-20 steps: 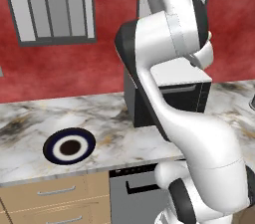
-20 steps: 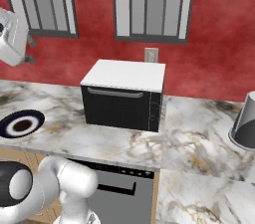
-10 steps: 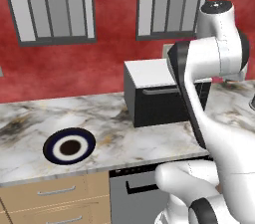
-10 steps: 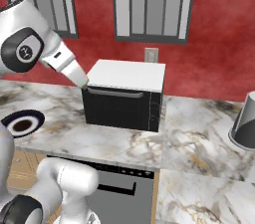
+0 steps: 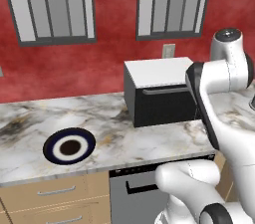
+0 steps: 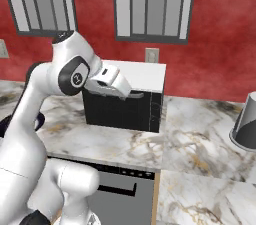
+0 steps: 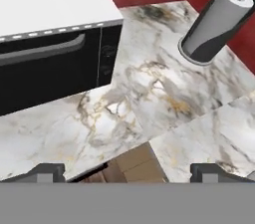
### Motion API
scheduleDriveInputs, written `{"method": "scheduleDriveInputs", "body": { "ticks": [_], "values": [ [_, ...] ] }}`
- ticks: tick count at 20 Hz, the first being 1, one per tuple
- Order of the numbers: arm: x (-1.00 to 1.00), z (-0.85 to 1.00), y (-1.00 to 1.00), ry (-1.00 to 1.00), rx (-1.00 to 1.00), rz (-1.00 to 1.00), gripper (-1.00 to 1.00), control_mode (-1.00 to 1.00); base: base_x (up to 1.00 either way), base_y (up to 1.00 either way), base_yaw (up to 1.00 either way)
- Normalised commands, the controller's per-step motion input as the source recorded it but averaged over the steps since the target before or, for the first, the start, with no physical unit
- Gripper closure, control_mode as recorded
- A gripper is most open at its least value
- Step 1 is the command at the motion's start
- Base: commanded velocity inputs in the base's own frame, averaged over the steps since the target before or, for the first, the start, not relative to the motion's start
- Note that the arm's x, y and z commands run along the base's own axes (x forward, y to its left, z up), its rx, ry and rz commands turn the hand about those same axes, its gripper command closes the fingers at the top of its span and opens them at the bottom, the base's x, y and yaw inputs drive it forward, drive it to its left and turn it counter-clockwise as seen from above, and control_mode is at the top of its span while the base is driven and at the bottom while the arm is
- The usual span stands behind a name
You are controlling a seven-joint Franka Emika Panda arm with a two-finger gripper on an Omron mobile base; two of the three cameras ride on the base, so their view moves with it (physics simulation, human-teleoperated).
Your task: Pick up the bagel from the plate, place it on the toaster oven rack, close the door, and set the timer.
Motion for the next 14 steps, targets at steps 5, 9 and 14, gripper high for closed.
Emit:
{"method": "scheduleDriveInputs", "body": {
  "ticks": [5,9,14],
  "values": [
    [0.53,-0.53,-0.53,0.21,0.0,0.13,-1.0,-1.0,0.0,0.0,0.0],
    [0.57,-0.54,-0.38,0.21,0.0,0.11,-1.0,-1.0,0.0,0.0,0.0],
    [0.31,-0.58,-0.33,0.14,0.03,0.09,-1.0,-1.0,0.0,0.0,0.0]
  ]
}}
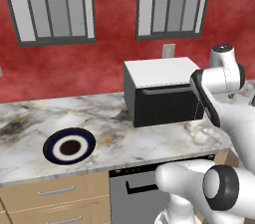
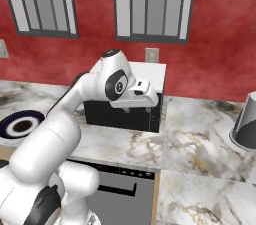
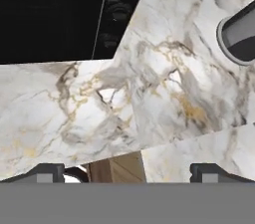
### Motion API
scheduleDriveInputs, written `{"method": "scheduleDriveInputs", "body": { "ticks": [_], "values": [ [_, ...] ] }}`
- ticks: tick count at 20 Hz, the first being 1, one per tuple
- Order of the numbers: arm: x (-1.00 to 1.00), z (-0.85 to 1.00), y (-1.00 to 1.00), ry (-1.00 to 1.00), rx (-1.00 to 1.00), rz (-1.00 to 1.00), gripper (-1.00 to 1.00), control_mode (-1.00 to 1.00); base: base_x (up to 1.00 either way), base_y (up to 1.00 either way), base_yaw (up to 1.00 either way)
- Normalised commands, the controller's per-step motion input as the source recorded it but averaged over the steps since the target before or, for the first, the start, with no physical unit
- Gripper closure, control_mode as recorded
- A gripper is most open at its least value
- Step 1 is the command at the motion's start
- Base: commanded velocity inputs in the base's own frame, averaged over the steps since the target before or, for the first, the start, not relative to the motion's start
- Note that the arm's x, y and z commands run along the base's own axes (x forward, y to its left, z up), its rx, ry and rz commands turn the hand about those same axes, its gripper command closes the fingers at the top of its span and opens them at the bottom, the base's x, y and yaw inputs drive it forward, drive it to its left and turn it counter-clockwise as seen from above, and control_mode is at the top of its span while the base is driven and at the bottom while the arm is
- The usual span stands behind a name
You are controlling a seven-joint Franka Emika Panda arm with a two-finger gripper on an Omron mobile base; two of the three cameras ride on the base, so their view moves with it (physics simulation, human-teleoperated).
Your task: Pick up the bagel from the plate, place it on the toaster oven rack, close the door, and set the timer.
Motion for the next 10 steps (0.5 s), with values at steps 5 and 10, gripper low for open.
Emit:
{"method": "scheduleDriveInputs", "body": {
  "ticks": [5,10],
  "values": [
    [0.32,-0.58,-0.29,0.06,0.05,0.09,-1.0,-1.0,0.0,0.0,0.0],
    [0.33,-0.58,-0.31,0.0,0.03,0.14,-1.0,-1.0,0.0,0.0,0.0]
  ]
}}
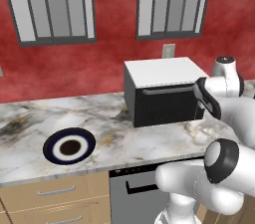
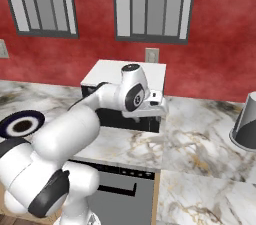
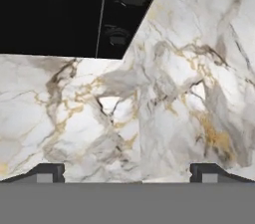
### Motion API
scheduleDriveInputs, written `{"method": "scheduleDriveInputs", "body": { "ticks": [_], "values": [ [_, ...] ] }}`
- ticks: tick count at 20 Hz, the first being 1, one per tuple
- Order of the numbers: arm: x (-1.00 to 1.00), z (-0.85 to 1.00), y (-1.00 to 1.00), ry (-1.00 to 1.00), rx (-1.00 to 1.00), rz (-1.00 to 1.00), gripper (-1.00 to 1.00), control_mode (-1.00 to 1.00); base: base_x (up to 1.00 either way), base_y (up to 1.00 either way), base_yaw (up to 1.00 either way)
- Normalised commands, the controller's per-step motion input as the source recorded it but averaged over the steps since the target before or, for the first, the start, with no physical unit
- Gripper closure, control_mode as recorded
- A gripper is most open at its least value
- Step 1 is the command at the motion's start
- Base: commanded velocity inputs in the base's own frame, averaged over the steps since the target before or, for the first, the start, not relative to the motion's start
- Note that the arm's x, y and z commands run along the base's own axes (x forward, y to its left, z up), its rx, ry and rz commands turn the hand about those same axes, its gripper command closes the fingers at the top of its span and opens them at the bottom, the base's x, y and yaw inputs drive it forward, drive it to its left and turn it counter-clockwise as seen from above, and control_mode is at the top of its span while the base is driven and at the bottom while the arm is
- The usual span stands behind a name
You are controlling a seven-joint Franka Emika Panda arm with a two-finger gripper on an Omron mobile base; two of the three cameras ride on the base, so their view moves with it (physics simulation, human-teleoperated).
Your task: Pick up the bagel from the plate, place it on the toaster oven rack, close the door, and set the timer.
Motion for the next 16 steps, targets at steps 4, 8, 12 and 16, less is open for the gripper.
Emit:
{"method": "scheduleDriveInputs", "body": {
  "ticks": [4,8,12,16],
  "values": [
    [0.22,-0.48,-0.23,-0.05,0.01,0.21,-1.0,-1.0,0.0,0.0,0.0],
    [0.22,-0.42,-0.16,-0.01,0.0,0.19,-1.0,-1.0,0.0,0.0,0.0],
    [0.21,-0.36,-0.01,0.0,0.0,0.17,-1.0,-1.0,0.0,0.0,0.0],
    [0.12,-0.21,0.0,-0.07,0.0,0.15,-1.0,-1.0,0.0,0.0,0.0]
  ]
}}
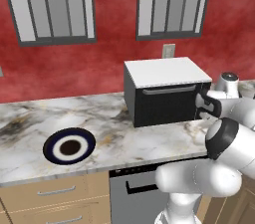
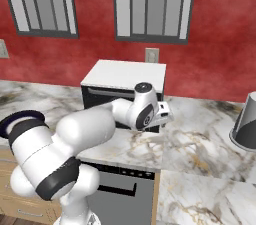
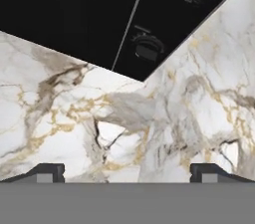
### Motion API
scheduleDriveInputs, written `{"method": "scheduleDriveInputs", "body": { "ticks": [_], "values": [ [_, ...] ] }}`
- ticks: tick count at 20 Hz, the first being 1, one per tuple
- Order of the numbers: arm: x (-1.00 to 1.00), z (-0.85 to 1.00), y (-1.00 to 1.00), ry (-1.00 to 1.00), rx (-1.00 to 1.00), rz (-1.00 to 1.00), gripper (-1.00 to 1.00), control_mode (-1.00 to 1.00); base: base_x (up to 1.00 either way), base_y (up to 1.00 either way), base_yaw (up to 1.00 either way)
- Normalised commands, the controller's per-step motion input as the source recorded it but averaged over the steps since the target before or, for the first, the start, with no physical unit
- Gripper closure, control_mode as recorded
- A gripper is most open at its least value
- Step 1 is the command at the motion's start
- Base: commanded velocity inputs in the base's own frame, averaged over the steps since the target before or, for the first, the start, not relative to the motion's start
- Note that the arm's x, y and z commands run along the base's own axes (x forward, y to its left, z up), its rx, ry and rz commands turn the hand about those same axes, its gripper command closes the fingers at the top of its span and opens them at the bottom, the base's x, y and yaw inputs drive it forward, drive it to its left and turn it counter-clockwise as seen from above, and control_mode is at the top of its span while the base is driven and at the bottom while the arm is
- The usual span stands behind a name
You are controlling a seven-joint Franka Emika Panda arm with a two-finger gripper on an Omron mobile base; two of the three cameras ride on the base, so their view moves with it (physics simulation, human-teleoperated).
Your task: Pick up the bagel from the plate, place it on the toaster oven rack, close the door, and set the timer.
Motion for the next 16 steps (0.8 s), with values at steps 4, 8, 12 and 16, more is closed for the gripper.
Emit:
{"method": "scheduleDriveInputs", "body": {
  "ticks": [4,8,12,16],
  "values": [
    [0.04,-0.01,0.0,-0.15,0.0,0.06,-1.0,-1.0,0.0,0.0,0.0],
    [0.0,0.0,0.0,-0.14,0.0,0.0,-1.0,-1.0,0.0,0.0,0.0],
    [0.06,0.0,0.11,-0.01,0.0,0.0,-1.0,-1.0,0.0,0.0,0.0],
    [0.31,0.0,0.04,0.0,0.0,0.0,-1.0,-1.0,0.0,0.0,0.0]
  ]
}}
